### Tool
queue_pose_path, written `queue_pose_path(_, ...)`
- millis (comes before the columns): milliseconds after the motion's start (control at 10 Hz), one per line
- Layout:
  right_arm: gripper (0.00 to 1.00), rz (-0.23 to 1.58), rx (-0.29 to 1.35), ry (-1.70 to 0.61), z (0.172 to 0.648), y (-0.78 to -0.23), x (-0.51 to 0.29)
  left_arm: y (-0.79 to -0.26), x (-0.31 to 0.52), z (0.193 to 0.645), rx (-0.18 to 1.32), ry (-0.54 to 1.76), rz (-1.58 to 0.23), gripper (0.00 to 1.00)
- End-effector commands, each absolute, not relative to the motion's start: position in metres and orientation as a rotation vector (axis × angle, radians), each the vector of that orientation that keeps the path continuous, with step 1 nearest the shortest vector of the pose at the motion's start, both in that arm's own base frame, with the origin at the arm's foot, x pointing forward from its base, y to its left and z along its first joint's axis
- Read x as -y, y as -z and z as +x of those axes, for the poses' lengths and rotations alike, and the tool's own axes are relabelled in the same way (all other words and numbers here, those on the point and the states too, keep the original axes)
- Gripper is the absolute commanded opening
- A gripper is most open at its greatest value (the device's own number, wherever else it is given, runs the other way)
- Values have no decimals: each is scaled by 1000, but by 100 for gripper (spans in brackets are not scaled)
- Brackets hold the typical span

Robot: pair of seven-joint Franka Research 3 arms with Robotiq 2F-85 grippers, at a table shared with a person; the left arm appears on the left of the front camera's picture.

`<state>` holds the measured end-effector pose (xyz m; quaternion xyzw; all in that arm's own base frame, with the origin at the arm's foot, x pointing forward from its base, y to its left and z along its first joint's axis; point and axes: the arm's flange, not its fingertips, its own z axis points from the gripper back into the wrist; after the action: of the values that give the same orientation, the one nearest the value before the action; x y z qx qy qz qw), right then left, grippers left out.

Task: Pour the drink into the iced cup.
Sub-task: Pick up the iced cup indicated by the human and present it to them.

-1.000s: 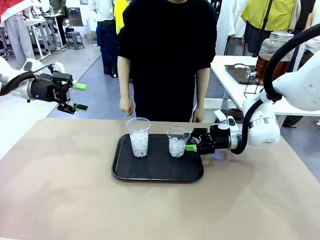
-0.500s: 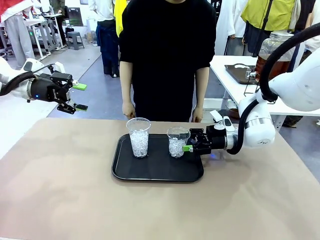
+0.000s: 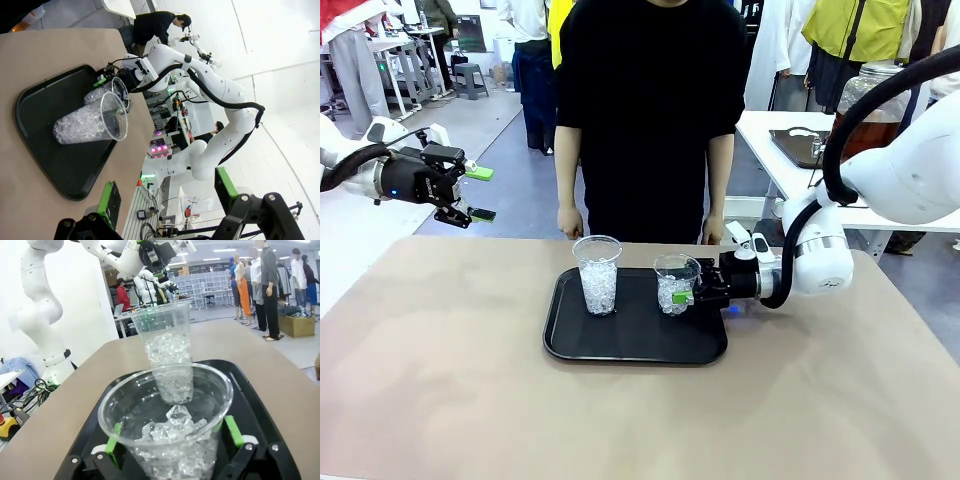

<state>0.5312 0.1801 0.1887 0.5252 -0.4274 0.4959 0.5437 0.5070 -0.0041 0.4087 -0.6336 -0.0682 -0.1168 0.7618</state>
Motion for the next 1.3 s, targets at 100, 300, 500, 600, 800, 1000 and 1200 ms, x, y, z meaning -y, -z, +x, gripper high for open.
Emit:
queue_pose_path(100, 100, 1248, 1004, -1143, 538, -192, -190, -409, 3, 507, 148, 257, -1376, 100)
queue_pose_path(300, 83, 1251, 999, -1140, 538, -193, -189, -409, 3, 507, 148, 257, -1376, 100)
queue_pose_path(500, 83, 1259, 1002, -1125, 539, -194, -189, -409, 3, 507, 148, 257, -1376, 100)
queue_pose_path(600, 83, 1259, 1005, -1118, 540, -195, -188, -409, 3, 507, 148, 257, -1376, 100)
queue_pose_path(800, 83, 1282, 1014, -1111, 547, -211, -186, -409, 3, 507, 148, 257, -1376, 100)
queue_pose_path(1000, 83, 1303, 1023, -1109, 560, -240, -184, -409, 3, 507, 148, 257, -1376, 100)
queue_pose_path(1200, 83, 1305, 1064, -1144, 578, -278, -184, -409, 3, 507, 148, 257, -1376, 100)
